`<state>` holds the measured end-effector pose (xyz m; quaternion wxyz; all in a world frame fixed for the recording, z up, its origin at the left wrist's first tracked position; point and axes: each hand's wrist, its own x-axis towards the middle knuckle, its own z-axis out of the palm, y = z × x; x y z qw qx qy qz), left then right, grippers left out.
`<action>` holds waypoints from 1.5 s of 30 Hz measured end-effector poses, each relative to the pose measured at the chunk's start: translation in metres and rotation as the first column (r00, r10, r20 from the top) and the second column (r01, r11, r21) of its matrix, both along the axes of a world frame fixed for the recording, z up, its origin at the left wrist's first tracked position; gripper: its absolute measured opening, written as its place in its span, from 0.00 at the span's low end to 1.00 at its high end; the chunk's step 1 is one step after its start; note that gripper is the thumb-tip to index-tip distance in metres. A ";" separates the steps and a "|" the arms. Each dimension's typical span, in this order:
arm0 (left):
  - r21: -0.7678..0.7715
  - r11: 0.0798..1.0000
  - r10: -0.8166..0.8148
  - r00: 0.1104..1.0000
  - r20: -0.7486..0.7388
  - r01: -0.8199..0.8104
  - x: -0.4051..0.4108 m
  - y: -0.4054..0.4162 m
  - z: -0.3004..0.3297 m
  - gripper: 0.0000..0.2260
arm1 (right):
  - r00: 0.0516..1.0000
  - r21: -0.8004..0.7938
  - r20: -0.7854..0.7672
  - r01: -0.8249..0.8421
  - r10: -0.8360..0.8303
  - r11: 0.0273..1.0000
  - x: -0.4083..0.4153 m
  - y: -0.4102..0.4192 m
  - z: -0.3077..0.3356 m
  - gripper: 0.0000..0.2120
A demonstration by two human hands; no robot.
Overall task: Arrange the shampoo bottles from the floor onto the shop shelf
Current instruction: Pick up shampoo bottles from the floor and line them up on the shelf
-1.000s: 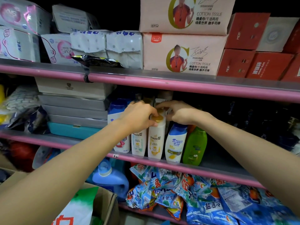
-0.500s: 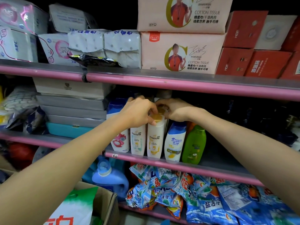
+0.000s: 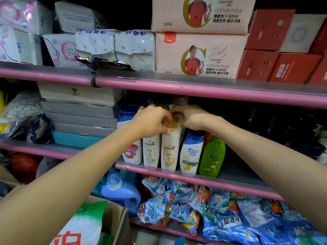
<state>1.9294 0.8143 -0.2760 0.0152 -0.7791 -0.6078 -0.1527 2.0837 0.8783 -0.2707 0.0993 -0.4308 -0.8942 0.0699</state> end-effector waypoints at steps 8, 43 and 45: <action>0.010 1.000 0.003 1.000 0.013 -0.003 0.002 -0.009 -0.001 0.18 | 0.998 -0.048 0.067 0.022 -0.019 0.999 0.008 -0.014 0.004 0.26; -0.739 0.674 0.388 0.846 0.365 0.009 0.112 -0.181 -0.389 0.16 | 0.863 -0.626 0.155 0.462 -0.480 0.628 0.133 -0.207 -0.380 0.26; -0.779 0.626 0.398 0.848 0.351 0.029 0.121 -0.183 -0.410 0.20 | 0.887 -0.625 0.196 0.442 -0.419 0.643 0.139 -0.211 -0.411 0.29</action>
